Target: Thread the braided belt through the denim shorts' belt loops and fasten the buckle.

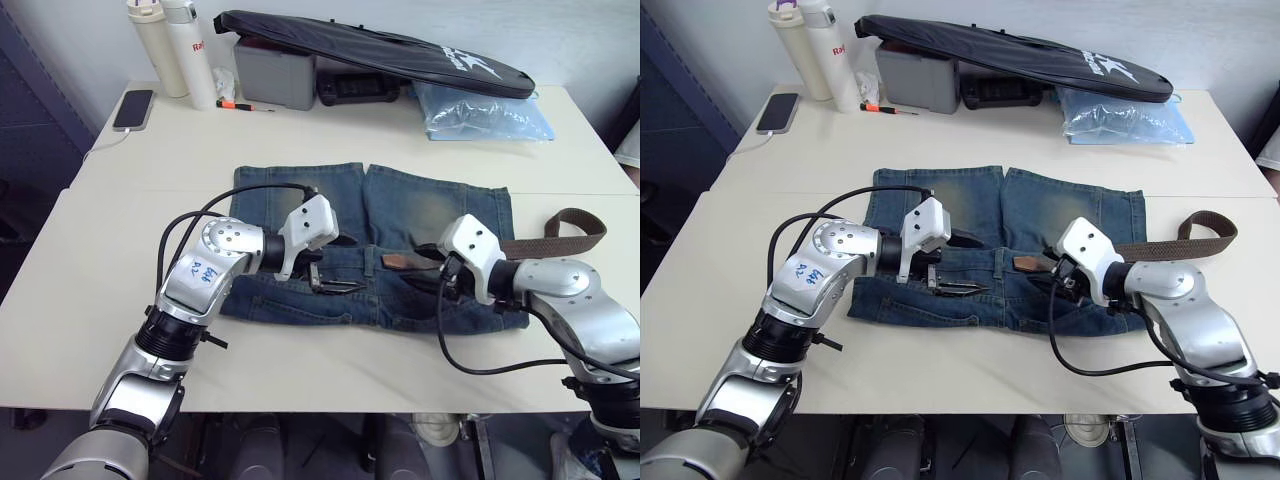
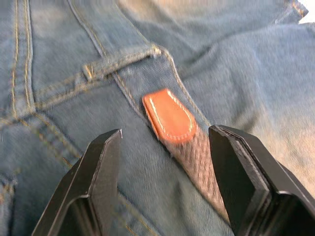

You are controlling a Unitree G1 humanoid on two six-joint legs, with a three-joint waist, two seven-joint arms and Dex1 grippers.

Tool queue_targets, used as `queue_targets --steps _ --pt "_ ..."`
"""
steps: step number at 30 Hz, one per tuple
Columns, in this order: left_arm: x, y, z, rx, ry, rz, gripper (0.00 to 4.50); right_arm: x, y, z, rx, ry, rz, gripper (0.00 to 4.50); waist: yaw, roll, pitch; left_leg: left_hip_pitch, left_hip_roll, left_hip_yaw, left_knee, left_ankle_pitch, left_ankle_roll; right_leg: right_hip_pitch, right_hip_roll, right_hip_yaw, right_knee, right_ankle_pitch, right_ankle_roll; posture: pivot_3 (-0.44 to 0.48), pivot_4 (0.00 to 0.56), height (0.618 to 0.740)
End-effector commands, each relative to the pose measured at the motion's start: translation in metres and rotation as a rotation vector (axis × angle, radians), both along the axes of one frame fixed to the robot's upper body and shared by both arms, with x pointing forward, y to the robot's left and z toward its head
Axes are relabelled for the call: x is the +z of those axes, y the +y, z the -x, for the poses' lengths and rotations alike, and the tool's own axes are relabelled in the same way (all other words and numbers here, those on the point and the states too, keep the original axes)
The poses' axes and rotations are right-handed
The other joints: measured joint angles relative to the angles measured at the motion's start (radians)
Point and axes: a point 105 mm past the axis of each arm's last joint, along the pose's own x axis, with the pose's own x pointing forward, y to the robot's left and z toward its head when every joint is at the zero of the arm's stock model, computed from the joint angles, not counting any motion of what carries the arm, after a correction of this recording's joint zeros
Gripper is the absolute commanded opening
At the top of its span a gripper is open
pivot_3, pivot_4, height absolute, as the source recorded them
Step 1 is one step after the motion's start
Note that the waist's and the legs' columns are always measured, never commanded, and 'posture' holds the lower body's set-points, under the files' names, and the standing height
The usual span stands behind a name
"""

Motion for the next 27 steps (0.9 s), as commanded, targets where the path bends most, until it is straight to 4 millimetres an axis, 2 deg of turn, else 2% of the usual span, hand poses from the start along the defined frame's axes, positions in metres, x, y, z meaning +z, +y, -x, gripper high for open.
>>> queue_targets --steps 1,7,10,13,15,21,27 --pt "0.008 -0.002 0.004 -0.019 -0.041 0.016 4.50 0.003 0.002 -0.008 -0.038 -0.042 0.014 3.00 0.000 0.000 0.000 0.000 0.000 0.000 0.000 0.000 0.000 0.000 0.000 0.000 0.000 0.000 0.000 0.000 0.150 0.739" --pt "0.009 -0.001 0.003 -0.013 -0.044 0.012 4.50 -0.006 -0.002 -0.016 -0.077 -0.023 0.045 3.00 0.001 0.000 0.000 0.000 0.000 0.000 0.000 0.000 0.000 0.000 0.000 0.000 0.000 0.000 0.000 0.000 0.150 0.739" --pt "0.008 0.000 0.003 -0.011 -0.043 0.011 4.50 -0.003 -0.003 -0.018 -0.083 -0.024 0.029 2.18 0.000 0.000 0.000 0.000 0.000 0.000 0.000 0.000 0.000 0.000 0.000 0.000 0.000 0.000 0.000 0.000 0.150 0.739" --pt "0.008 0.000 0.003 -0.008 -0.044 0.011 4.50 0.004 -0.001 -0.018 -0.077 -0.036 -0.007 0.53 0.000 0.000 0.000 0.000 0.000 0.000 0.000 0.000 0.000 0.000 0.000 0.000 0.000 0.000 0.000 0.000 0.150 0.739" --pt "0.008 0.000 0.003 -0.007 -0.044 0.011 4.50 0.009 -0.001 -0.018 -0.081 -0.049 -0.022 0.11 0.000 0.000 0.000 0.000 0.000 0.000 0.000 0.000 0.000 0.000 0.000 0.000 0.000 0.000 0.000 0.000 0.150 0.739" --pt "0.008 0.000 0.003 -0.008 -0.043 0.012 4.50 0.023 0.009 -0.018 -0.044 -0.087 -0.081 0.11 0.000 0.000 0.000 0.000 0.000 0.000 0.000 0.000 0.000 0.000 0.000 0.000 0.000 0.000 0.000 0.000 0.150 0.739" --pt "0.007 0.000 0.004 -0.011 -0.044 0.007 4.50 0.024 0.038 -0.012 0.043 -0.102 -0.099 0.11 -0.001 0.000 0.000 0.000 0.000 0.000 0.000 0.000 0.000 0.000 0.000 0.000 0.000 0.000 0.000 0.000 0.150 0.739"
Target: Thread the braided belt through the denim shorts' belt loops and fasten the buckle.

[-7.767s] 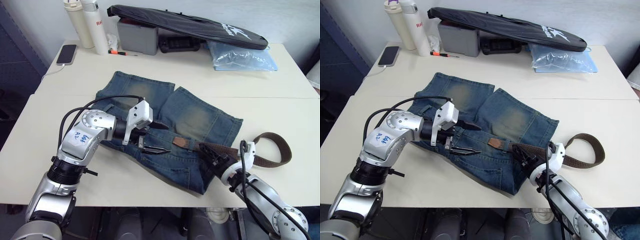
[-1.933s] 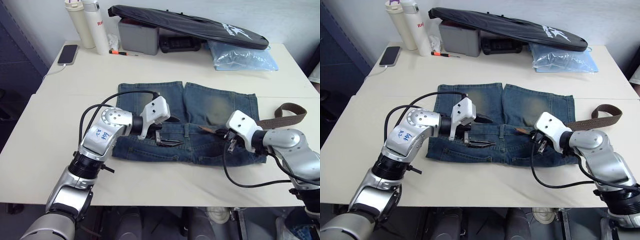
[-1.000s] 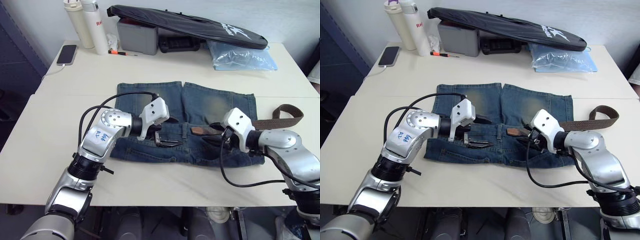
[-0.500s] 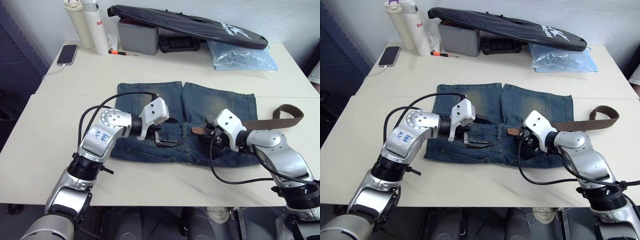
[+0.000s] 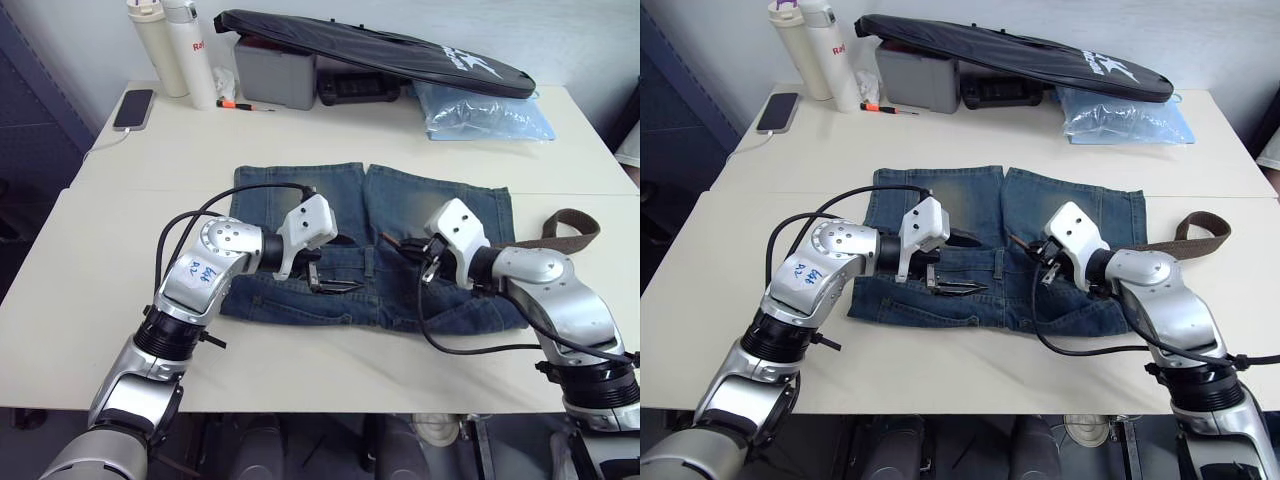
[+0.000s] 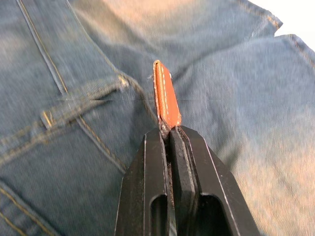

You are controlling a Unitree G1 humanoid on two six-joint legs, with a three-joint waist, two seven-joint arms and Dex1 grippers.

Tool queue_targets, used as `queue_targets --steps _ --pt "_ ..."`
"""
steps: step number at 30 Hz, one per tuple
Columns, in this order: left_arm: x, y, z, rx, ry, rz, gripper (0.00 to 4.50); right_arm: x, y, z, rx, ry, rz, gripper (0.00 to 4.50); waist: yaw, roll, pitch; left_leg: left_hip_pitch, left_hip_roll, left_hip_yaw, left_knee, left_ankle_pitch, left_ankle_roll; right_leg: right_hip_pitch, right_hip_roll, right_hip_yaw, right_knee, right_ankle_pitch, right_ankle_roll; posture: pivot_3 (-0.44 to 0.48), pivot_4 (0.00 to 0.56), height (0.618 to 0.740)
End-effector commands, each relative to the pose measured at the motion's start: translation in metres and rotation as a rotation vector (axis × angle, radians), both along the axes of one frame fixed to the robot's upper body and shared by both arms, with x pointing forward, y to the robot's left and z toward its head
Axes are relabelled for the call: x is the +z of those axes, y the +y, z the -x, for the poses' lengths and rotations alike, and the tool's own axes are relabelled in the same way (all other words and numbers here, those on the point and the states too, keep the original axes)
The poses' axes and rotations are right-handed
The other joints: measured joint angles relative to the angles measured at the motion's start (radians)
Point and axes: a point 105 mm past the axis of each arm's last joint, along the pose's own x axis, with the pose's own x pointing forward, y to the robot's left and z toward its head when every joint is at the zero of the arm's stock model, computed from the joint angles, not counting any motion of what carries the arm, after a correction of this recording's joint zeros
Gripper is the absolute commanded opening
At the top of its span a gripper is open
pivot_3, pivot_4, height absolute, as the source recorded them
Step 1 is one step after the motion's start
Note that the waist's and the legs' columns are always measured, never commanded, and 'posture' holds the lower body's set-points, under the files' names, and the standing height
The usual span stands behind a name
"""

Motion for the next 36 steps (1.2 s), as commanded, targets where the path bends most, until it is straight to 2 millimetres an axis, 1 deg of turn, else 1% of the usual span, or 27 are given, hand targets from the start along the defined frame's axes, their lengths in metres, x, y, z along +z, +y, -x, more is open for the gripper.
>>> queue_targets --steps 1,3,4,5,6,7,8,10,11,12,13,16,18,21,23,26,29,31,33,35,36 --pt "0.007 -0.002 0.005 -0.023 -0.040 0.012 4.50 0.010 0.023 0.008 0.075 -0.053 -0.010 0.11 0.000 0.000 0.000 0.000 0.000 0.000 0.000 0.000 0.000 0.000 0.000 0.000 0.000 0.000 0.000 0.000 0.150 0.739" --pt "0.007 -0.002 0.005 -0.024 -0.040 0.012 4.50 0.007 0.023 0.008 0.073 -0.043 -0.010 0.11 -0.001 0.000 0.000 0.000 0.000 0.000 0.000 0.000 0.000 0.000 0.000 0.000 0.000 0.000 0.000 0.000 0.150 0.739" --pt "0.007 -0.002 0.005 -0.024 -0.040 0.012 4.50 0.007 0.023 0.010 0.075 -0.031 -0.028 0.45 -0.001 0.000 0.000 0.000 0.000 0.000 0.000 0.000 0.000 0.000 0.000 0.000 0.000 0.000 0.000 0.000 0.150 0.739" --pt "0.007 -0.002 0.005 -0.024 -0.040 0.012 4.50 0.008 0.023 0.011 0.079 -0.024 -0.037 0.89 0.000 0.000 0.000 0.000 0.000 0.000 0.000 0.000 0.000 0.000 0.000 0.000 0.000 0.000 0.000 0.000 0.150 0.739" --pt "0.006 -0.002 0.005 -0.025 -0.040 0.011 4.50 0.009 0.021 0.012 0.079 -0.022 -0.037 1.14 0.001 0.000 0.000 0.000 0.000 0.000 0.000 0.000 0.000 0.000 0.000 0.000 0.000 0.000 0.000 0.000 0.150 0.739" --pt "0.006 -0.002 0.005 -0.026 -0.039 0.011 4.50 0.011 0.018 0.013 0.076 -0.024 -0.034 1.57 0.002 0.000 0.000 0.000 0.000 0.000 0.000 0.000 0.000 0.000 0.000 0.000 0.000 0.000 0.000 0.000 0.150 0.739" --pt "0.006 -0.002 0.005 -0.027 -0.039 0.011 4.50 0.014 0.014 0.014 0.074 -0.026 -0.029 2.16 0.002 0.000 0.000 0.000 0.000 0.000 0.000 0.000 0.000 0.000 0.000 0.000 0.000 0.000 0.000 0.000 0.150 0.739" --pt "0.005 -0.003 0.005 -0.031 -0.038 0.011 4.50 0.018 0.007 0.018 0.071 -0.025 -0.023 2.96 0.002 0.000 0.000 0.000 0.000 0.000 0.000 0.000 0.000 0.000 0.000 0.000 0.000 0.000 0.000 0.000 0.150 0.739" --pt "0.005 -0.004 0.005 -0.033 -0.038 0.013 4.50 0.020 0.000 0.022 0.072 -0.021 -0.002 3.56 0.002 0.000 0.000 0.000 0.000 0.000 0.000 0.000 0.000 0.000 0.000 0.000 0.000 0.000 0.000 0.000 0.150 0.739" --pt "0.005 -0.005 0.006 -0.036 -0.038 0.014 4.50 0.021 -0.006 0.027 0.075 -0.018 0.026 4.05 0.003 0.000 0.000 0.000 0.000 0.000 0.000 0.000 0.000 0.000 0.000 0.000 0.000 0.000 0.000 0.000 0.150 0.739" --pt "0.005 -0.005 0.006 -0.039 -0.037 0.015 4.50 0.023 -0.012 0.032 0.081 -0.007 0.045 4.40 0.004 0.000 0.000 0.000 0.000 0.000 0.000 0.000 0.000 0.000 0.000 0.000 0.000 0.000 0.000 0.000 0.150 0.739" --pt "0.004 -0.007 0.006 -0.045 -0.035 0.017 4.50 0.021 -0.030 0.054 0.127 0.069 0.137 4.40 0.003 0.000 0.000 -0.001 0.000 0.000 0.000 0.000 0.000 0.000 0.000 0.000 -0.001 0.000 0.000 0.000 0.150 0.739" --pt "0.004 -0.007 0.006 -0.048 -0.034 0.019 4.50 0.011 -0.041 0.065 0.154 0.127 0.237 4.40 0.003 0.000 0.000 0.000 0.000 0.000 -0.001 0.000 0.000 0.000 0.000 0.000 -0.001 0.000 0.000 0.000 0.150 0.739" --pt "0.003 -0.009 0.006 -0.053 -0.033 0.023 4.50 -0.006 -0.056 0.076 0.178 0.210 0.336 4.40 0.001 0.000 0.000 0.000 0.000 0.000 0.000 0.000 0.000 0.000 0.000 0.000 -0.001 0.000 0.000 0.000 0.150 0.739" --pt "0.003 -0.010 0.007 -0.055 -0.032 0.024 4.50 -0.018 -0.067 0.077 0.172 0.228 0.405 4.40 0.001 0.000 0.000 0.000 0.000 0.000 0.000 0.000 0.000 0.000 0.000 0.000 -0.001 0.000 0.000 0.000 0.150 0.739" --pt "0.003 -0.010 0.007 -0.054 -0.032 0.024 4.50 -0.034 -0.080 0.067 0.113 0.236 0.440 4.40 0.001 0.000 0.000 0.000 0.000 0.000 0.000 0.000 0.000 0.000 0.000 0.000 -0.001 0.000 0.000 0.000 0.150 0.739" --pt "0.003 -0.009 0.008 -0.049 -0.032 0.024 4.50 -0.047 -0.092 0.061 0.068 0.258 0.472 3.62 0.001 0.000 0.000 0.000 0.000 0.000 0.000 0.000 0.000 0.000 0.000 0.000 -0.001 0.000 0.000 0.000 0.150 0.739" --pt "0.003 -0.008 0.008 -0.046 -0.032 0.024 4.50 -0.048 -0.097 0.058 0.057 0.251 0.482 2.58 0.002 0.000 0.000 0.000 0.000 0.000 0.000 0.000 0.000 0.000 0.000 0.000 -0.001 0.000 0.000 0.000 0.150 0.739" --pt "0.003 -0.007 0.007 -0.040 -0.032 0.024 4.50 -0.045 -0.105 0.054 0.048 0.234 0.503 1.70 0.003 0.000 0.000 0.000 0.000 0.000 0.000 0.000 0.000 0.000 0.000 0.000 -0.001 0.000 0.000 0.000 0.150 0.739" --pt "0.002 -0.007 0.007 -0.036 -0.032 0.025 4.50 -0.041 -0.121 0.052 0.026 0.225 0.541 0.81 0.005 0.000 0.000 0.000 0.000 0.000 0.001 0.000 0.000 0.001 0.000 0.000 -0.001 0.000 0.000 0.000 0.150 0.739" --pt "0.002 -0.007 0.008 -0.035 -0.032 0.026 4.50 -0.039 -0.129 0.051 0.015 0.219 0.559 0.49 0.007 0.000 0.000 0.000 0.000 0.000 0.001 0.000 0.000 0.001 0.000 0.000 -0.001 0.000 0.000 0.000 0.150 0.739"
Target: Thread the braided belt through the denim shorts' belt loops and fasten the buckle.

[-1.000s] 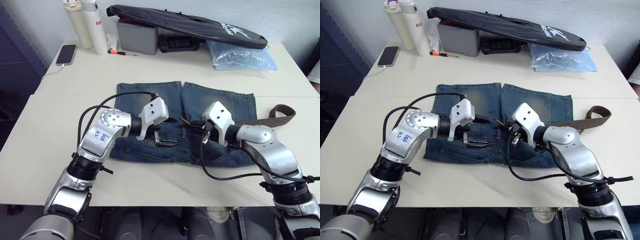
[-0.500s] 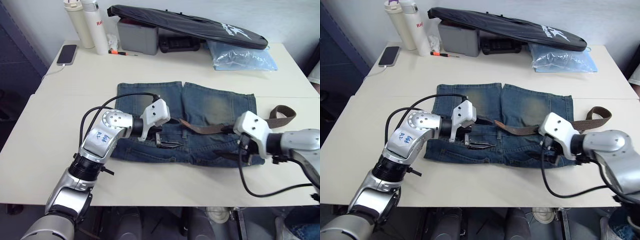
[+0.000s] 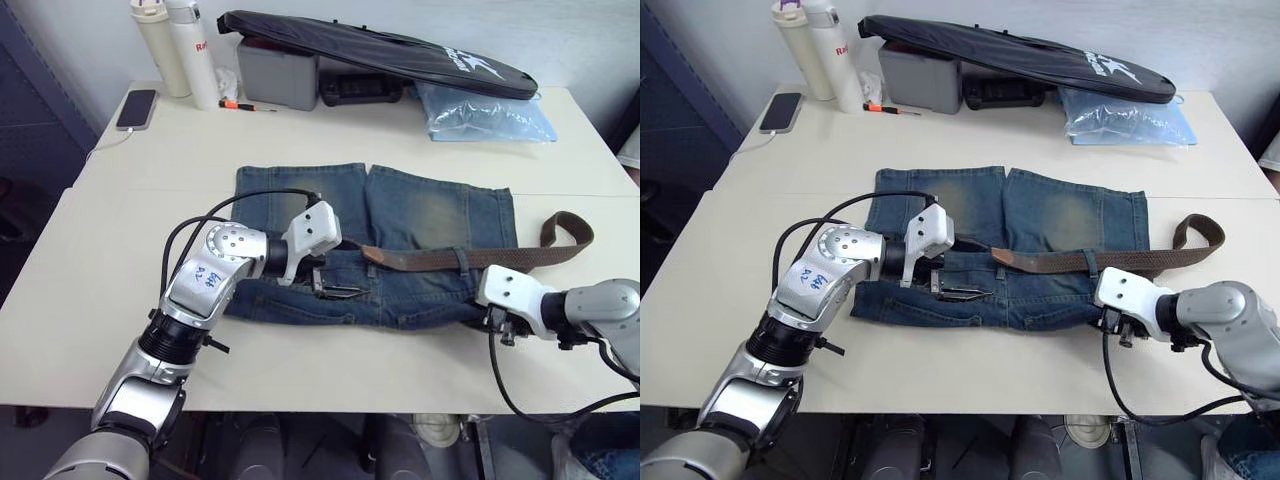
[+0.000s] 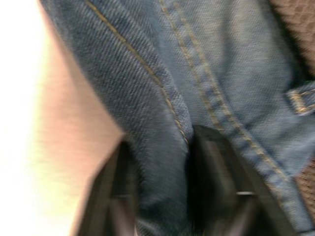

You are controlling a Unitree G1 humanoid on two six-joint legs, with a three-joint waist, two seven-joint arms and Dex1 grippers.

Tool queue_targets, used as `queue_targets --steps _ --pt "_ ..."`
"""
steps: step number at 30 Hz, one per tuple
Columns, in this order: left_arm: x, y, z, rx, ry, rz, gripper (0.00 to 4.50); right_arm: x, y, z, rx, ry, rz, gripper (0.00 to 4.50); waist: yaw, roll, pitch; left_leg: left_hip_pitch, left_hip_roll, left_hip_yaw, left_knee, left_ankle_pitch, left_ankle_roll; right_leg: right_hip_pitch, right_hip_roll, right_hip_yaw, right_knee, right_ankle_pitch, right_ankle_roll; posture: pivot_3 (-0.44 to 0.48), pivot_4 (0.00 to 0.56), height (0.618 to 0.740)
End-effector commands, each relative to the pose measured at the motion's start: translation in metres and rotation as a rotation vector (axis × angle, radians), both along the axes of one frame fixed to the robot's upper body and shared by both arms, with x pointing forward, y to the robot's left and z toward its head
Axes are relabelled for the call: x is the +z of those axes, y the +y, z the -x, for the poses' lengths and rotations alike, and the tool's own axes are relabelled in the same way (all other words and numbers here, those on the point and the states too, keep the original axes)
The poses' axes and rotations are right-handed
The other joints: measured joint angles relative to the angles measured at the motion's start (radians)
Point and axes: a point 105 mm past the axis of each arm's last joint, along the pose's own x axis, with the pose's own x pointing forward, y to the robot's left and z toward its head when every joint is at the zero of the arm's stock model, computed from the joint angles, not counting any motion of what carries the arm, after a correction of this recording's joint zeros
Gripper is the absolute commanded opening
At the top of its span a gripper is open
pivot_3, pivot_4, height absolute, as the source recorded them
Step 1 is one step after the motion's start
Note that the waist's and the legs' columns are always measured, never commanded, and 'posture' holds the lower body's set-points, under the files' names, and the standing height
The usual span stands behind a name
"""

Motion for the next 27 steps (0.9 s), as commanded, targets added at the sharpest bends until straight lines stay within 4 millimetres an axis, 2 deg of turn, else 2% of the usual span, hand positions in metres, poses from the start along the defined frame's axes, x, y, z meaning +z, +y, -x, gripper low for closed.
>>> queue_targets --steps 1,5,10,13,15,16,17,19,21,23,27 --pt "0.009 -0.002 0.003 -0.010 -0.038 0.020 4.50 0.012 -0.034 -0.005 -0.045 -0.049 0.095 0.11 0.002 0.000 0.000 0.000 0.000 0.000 0.000 0.000 0.000 0.000 0.000 0.000 0.000 0.000 0.000 0.000 0.150 0.739" --pt "0.009 -0.004 0.004 -0.011 -0.035 0.025 4.50 0.015 -0.065 -0.010 -0.067 -0.084 0.154 0.06 0.006 0.000 0.000 0.000 0.000 0.000 0.000 0.000 0.000 0.001 0.000 0.000 -0.001 0.000 0.000 0.000 0.150 0.739" --pt "0.009 -0.005 0.004 -0.013 -0.035 0.029 4.50 0.013 -0.080 -0.014 -0.020 -0.143 0.180 0.06 0.002 0.000 0.000 0.000 0.000 0.000 0.000 0.000 0.000 0.001 0.000 0.000 -0.001 0.000 0.001 0.000 0.150 0.739" --pt "0.009 -0.005 0.004 -0.014 -0.036 0.029 4.50 0.018 -0.079 -0.015 0.009 -0.175 0.168 0.06 0.001 0.000 0.000 0.000 0.000 0.000 0.000 0.000 0.000 0.001 0.000 0.000 -0.001 0.000 0.001 0.000 0.150 0.739" --pt "0.009 -0.005 0.004 -0.015 -0.036 0.030 4.50 0.029 -0.074 -0.014 0.014 -0.187 0.119 1.15 -0.001 0.000 0.000 0.000 0.000 0.000 0.000 0.000 0.000 0.000 0.000 0.000 -0.001 0.000 0.001 0.000 0.150 0.739" --pt "0.009 -0.005 0.004 -0.016 -0.035 0.031 4.50 0.035 -0.072 -0.013 0.018 -0.189 0.111 1.30 -0.001 0.000 0.000 0.000 0.000 0.000 0.000 0.000 0.000 0.000 0.000 0.000 -0.001 0.000 0.001 0.000 0.150 0.739" --pt "0.009 -0.005 0.004 -0.017 -0.036 0.032 4.50 0.043 -0.072 -0.012 0.016 -0.193 0.102 1.65 -0.001 0.000 0.000 0.000 0.000 0.000 0.000 0.000 0.000 0.000 0.000 0.000 -0.001 0.000 0.001 0.000 0.150 0.739" --pt "0.009 -0.006 0.004 -0.019 -0.036 0.034 4.50 0.063 -0.070 -0.011 -0.018 -0.201 0.045 2.63 -0.002 0.000 0.000 0.000 0.000 0.000 0.000 0.000 0.000 0.000 0.000 0.000 0.000 0.000 0.001 0.000 0.150 0.739" --pt "0.009 -0.007 0.004 -0.020 -0.037 0.036 4.50 0.081 -0.068 -0.007 -0.063 -0.189 -0.022 3.42 -0.002 0.001 0.000 0.000 0.000 0.000 0.000 0.000 0.000 0.000 0.000 0.000 -0.001 0.000 0.001 0.000 0.150 0.739" --pt "0.009 -0.007 0.003 -0.019 -0.038 0.037 4.50 0.093 -0.062 -0.003 -0.122 -0.162 -0.142 4.46 -0.002 0.001 0.000 0.000 0.000 0.000 0.000 0.000 0.000 0.000 0.000 0.000 0.000 0.000 0.001 0.000 0.150 0.739" --pt "0.009 -0.006 0.003 -0.014 -0.039 0.040 4.50 0.109 -0.037 -0.010 -0.254 -0.221 -0.498 4.49 -0.002 0.000 0.000 0.001 0.000 0.000 0.000 0.000 0.000 0.001 0.000 0.000 0.000 0.001 0.001 0.000 0.150 0.739"
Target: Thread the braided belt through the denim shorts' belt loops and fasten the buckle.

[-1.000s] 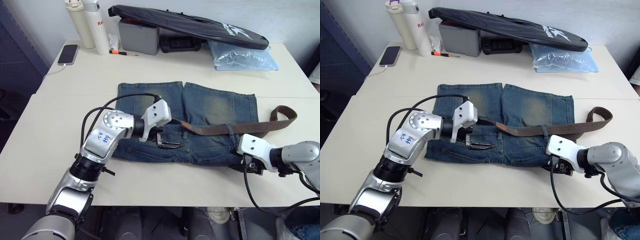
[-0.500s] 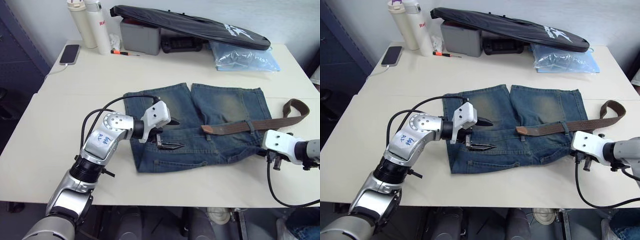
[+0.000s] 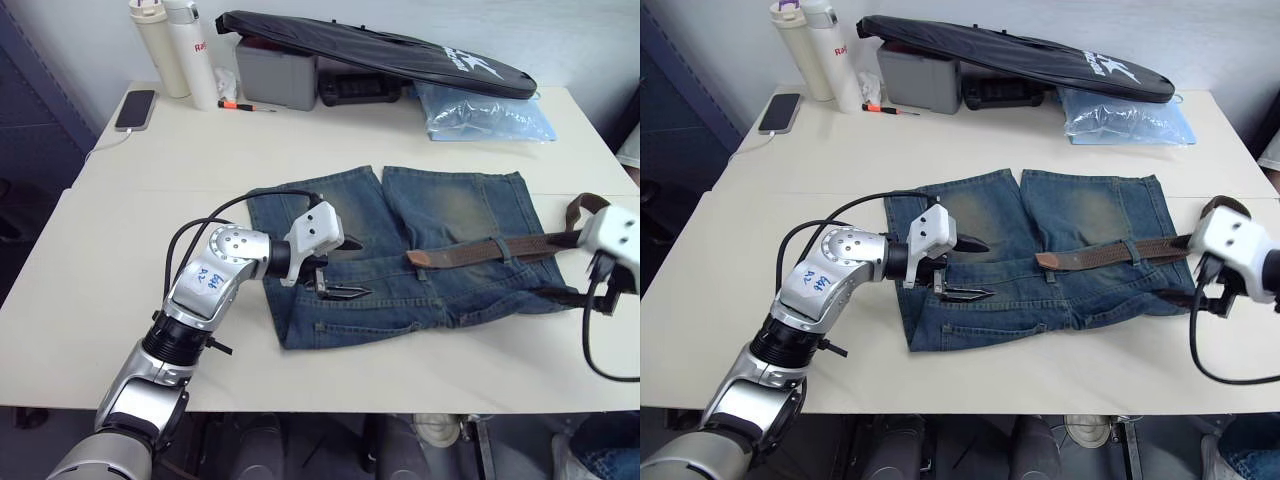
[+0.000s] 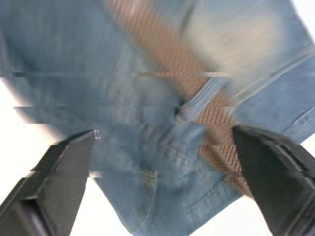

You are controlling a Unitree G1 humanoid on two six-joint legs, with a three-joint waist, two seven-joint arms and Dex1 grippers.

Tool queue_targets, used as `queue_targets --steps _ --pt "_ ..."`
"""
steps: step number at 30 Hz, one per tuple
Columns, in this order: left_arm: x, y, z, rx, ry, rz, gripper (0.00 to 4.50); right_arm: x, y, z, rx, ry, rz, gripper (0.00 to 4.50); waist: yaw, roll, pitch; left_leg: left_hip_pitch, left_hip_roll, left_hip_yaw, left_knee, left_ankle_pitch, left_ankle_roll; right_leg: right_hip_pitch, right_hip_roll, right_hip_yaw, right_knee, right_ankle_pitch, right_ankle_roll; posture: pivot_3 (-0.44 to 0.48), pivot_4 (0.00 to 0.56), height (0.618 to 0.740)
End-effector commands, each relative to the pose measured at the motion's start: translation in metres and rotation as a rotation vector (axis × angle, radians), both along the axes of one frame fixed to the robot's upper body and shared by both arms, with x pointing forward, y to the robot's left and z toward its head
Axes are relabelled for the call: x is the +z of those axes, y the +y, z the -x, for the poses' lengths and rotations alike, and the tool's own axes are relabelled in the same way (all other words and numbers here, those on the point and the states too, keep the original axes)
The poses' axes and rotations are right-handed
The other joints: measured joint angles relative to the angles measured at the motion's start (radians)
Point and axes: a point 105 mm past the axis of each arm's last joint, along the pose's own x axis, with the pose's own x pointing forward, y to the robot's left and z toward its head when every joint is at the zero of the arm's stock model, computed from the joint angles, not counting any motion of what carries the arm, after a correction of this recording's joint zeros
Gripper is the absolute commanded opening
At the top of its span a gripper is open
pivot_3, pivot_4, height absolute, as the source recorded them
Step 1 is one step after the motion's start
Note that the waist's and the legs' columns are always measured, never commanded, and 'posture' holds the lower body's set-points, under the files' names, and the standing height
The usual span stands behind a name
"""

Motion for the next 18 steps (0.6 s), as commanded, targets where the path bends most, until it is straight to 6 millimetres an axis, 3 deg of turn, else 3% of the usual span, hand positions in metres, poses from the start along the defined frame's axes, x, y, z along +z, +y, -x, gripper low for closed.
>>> queue_targets --steps 1,10,14,18 --pt "0.008 -0.002 0.003 -0.013 -0.037 0.024 4.50 0.012 0.025 -0.004 -0.120 -0.054 -0.345 4.49 0.000 0.000 0.000 0.000 0.000 0.000 0.000 0.000 0.000 0.000 0.000 0.000 0.000 0.000 0.000 0.000 0.150 0.739" --pt "0.006 0.002 0.004 0.012 -0.032 0.028 4.50 -0.035 0.073 -0.006 -0.377 0.319 -1.026 4.49 0.000 0.001 -0.001 -0.001 0.000 0.000 0.000 0.000 0.000 -0.001 0.000 0.000 0.001 0.000 0.000 0.000 0.150 0.739" --pt "0.006 0.004 0.004 0.023 -0.032 0.026 4.50 -0.055 0.067 -0.011 -0.511 0.378 -1.188 4.49 0.002 0.002 -0.001 -0.001 0.000 0.000 -0.001 0.000 0.000 -0.002 0.000 0.000 0.001 0.000 0.000 0.000 0.150 0.739" --pt "0.006 0.006 0.004 0.030 -0.031 0.024 4.50 -0.059 0.055 -0.014 -0.586 0.388 -1.296 4.49 -0.002 0.003 -0.002 -0.002 0.000 0.000 -0.001 0.000 0.000 -0.002 0.000 0.000 0.001 0.000 0.000 0.000 0.150 0.739"
